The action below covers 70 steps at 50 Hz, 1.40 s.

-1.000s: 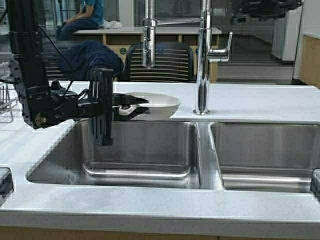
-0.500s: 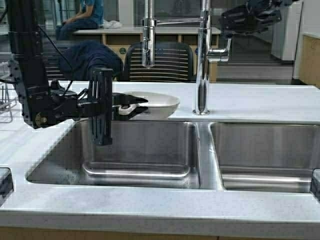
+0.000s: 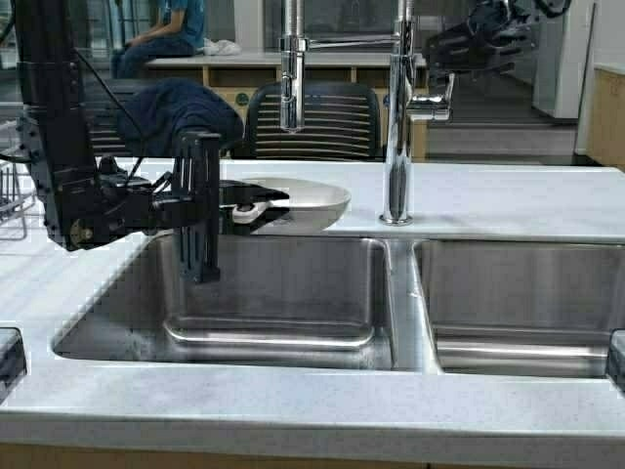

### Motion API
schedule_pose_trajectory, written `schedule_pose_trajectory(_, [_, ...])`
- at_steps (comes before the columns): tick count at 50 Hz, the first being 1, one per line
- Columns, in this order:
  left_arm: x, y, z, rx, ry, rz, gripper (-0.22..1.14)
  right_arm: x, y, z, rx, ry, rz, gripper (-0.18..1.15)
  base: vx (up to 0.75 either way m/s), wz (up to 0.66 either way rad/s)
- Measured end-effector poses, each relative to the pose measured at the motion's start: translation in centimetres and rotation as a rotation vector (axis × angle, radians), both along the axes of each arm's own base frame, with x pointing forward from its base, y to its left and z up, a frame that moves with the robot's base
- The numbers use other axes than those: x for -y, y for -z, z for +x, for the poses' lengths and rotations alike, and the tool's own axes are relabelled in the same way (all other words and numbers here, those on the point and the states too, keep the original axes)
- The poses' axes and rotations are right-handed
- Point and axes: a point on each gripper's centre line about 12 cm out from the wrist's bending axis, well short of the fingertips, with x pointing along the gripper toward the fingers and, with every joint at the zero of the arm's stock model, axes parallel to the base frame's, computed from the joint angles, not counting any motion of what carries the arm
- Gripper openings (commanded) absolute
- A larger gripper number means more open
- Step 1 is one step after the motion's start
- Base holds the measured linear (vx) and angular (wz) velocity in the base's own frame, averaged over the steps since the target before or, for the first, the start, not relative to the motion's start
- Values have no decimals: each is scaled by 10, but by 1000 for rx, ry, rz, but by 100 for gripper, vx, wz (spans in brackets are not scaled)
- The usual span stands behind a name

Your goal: Wash the pan

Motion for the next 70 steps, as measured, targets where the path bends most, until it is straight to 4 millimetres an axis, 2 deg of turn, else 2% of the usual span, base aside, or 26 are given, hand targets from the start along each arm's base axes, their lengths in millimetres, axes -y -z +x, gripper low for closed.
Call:
schedule_pose_trajectory(19, [0, -1, 2, 4, -2, -2, 2, 6, 5, 17, -59, 29, -15, 101, 0, 0])
schedule_pose_trajectory(29, [1, -1, 1, 3, 1, -3, 2, 26, 3, 24, -77, 78, -2, 101, 0, 0])
schedule_pose_trajectory(47, [1, 1, 1, 0, 1, -2, 2, 49, 1, 25, -102, 135, 30, 101, 0, 0])
schedule_pose_trajectory(57, [0, 1, 2, 0, -2, -2, 2, 81, -5, 28, -91, 191, 36, 101, 0, 2])
schedule_pose_trajectory(70, [1, 1, 2, 3, 0, -1, 2, 84, -10, 23, -97, 197, 37, 101, 0, 1])
